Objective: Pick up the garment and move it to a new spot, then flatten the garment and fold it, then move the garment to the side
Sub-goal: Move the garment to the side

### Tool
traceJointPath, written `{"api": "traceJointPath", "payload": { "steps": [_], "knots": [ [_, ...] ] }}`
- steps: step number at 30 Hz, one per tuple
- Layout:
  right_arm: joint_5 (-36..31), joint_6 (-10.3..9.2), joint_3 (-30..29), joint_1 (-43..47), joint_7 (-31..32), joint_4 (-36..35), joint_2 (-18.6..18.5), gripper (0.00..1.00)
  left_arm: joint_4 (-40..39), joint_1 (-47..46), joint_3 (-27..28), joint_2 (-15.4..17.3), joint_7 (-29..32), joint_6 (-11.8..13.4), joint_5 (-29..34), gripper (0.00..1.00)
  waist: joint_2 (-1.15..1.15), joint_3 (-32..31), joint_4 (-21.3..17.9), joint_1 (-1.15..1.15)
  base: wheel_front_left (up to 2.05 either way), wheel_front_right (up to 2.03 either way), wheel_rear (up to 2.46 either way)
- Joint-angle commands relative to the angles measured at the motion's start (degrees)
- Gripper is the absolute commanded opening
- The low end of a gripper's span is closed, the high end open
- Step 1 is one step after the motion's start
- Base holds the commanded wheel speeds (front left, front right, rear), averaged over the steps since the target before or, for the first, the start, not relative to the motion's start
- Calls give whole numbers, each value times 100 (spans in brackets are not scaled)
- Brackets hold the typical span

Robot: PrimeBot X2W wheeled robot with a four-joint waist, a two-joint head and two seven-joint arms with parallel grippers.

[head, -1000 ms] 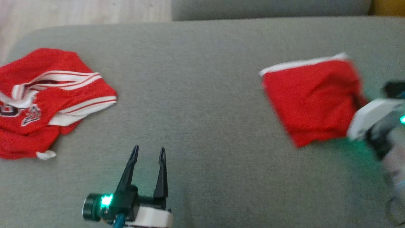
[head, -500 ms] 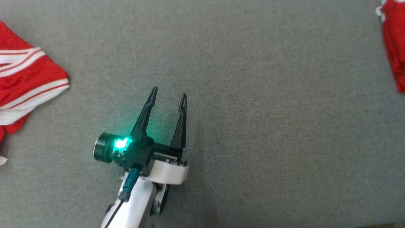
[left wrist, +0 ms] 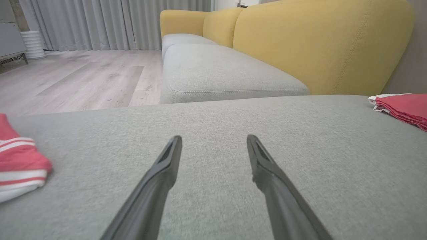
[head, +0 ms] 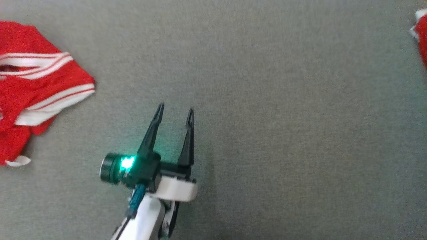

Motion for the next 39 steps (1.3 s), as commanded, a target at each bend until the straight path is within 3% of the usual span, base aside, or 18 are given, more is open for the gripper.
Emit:
{"api": "traceJointPath", "payload": {
  "steps": [1,2,4,5,10,14,21,24,30,39],
  "knots": [
    [-17,-5,46,233,-79,-92,-46,100,-140,93,159,-3,-37,44,-21,100,0,-419,76,1,0,0,0],
    [85,-5,-57,476,-225,-106,399,100,-106,261,233,-3,-37,69,-41,100,0,-776,114,1,0,0,0],
    [142,-5,-26,807,-335,-180,796,100,-52,455,334,-3,-37,95,-58,100,0,-1144,156,1,0,0,0],
    [142,-5,-26,807,-335,-180,796,100,-52,455,334,-3,-37,95,-58,100,0,-1144,156,1,0,0,0],
    [301,-5,156,1854,-501,-652,1752,100,33,994,695,-3,-37,176,-162,100,0,-1962,203,1,0,0,0],
    [503,-5,492,2829,-518,-1651,2335,100,58,1371,930,-3,-37,158,-105,100,0,-2367,208,1,0,0,0],
    [309,-5,482,4566,-520,-3859,2684,100,-13,1851,1217,-3,-37,138,28,100,0,-2827,207,1,0,0,0],
    [296,-5,294,5222,-520,-4438,2804,100,-54,2068,1332,-3,-37,106,112,100,0,-3051,202,1,0,0,0],
    [-44,-5,164,5875,-521,-4921,2930,100,-61,2354,1601,-3,-37,-6,269,100,0,-3288,163,1,0,0,0],
    [-153,-5,14,5957,-521,-4919,3050,100,-56,2434,1685,-3,-37,-107,332,100,0,-3368,154,1,0,0,0]
  ]
}}
